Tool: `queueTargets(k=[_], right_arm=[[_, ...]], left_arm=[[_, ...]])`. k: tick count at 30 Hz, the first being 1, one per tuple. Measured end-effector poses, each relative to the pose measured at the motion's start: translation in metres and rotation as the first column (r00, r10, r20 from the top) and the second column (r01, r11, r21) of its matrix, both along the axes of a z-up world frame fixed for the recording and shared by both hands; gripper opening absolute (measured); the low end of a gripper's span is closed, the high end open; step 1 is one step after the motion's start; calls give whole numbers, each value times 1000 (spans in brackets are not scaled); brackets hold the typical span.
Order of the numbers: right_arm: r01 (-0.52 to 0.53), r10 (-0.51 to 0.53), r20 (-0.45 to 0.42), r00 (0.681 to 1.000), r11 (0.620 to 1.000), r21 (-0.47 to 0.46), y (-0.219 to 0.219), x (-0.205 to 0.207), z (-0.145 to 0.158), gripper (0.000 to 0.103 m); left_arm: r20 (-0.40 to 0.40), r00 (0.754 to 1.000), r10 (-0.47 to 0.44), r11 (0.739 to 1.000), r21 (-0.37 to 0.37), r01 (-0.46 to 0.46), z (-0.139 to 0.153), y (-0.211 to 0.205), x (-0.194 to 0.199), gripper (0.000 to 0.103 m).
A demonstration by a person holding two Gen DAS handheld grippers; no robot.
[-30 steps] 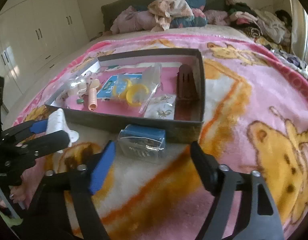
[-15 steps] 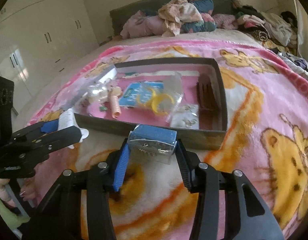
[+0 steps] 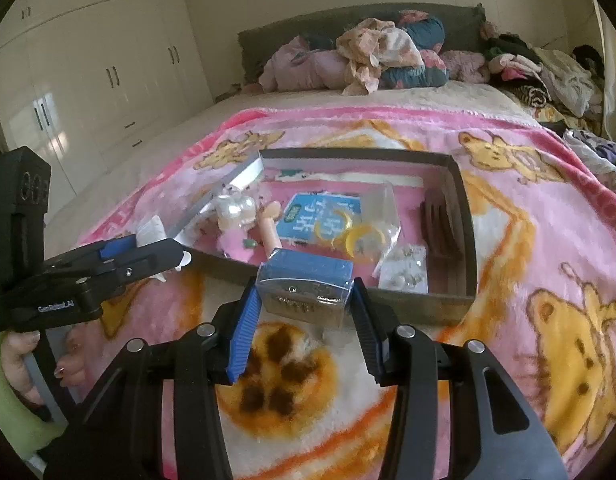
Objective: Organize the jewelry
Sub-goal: 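Carry claw clip into the box with left tool while right tool carries earring box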
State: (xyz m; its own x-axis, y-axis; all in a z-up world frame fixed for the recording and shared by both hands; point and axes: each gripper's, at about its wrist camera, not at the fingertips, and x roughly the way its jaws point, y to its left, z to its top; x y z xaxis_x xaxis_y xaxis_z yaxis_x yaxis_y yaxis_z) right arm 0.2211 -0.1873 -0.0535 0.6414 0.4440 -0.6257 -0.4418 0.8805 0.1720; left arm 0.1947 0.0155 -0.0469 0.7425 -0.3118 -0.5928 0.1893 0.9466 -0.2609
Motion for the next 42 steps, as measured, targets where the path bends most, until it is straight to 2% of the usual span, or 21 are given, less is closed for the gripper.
queueTargets(k=[19,42], right_arm=[[43,-44,60,997,999,6,-10,16,27,43],[134,-135,80,988,991,19,-44,42,30,43]], left_arm=[[44,999,-2,1000,-1,2,25,2,18,70],[60,997,-43,999,9,42,31,-33,65,70]])
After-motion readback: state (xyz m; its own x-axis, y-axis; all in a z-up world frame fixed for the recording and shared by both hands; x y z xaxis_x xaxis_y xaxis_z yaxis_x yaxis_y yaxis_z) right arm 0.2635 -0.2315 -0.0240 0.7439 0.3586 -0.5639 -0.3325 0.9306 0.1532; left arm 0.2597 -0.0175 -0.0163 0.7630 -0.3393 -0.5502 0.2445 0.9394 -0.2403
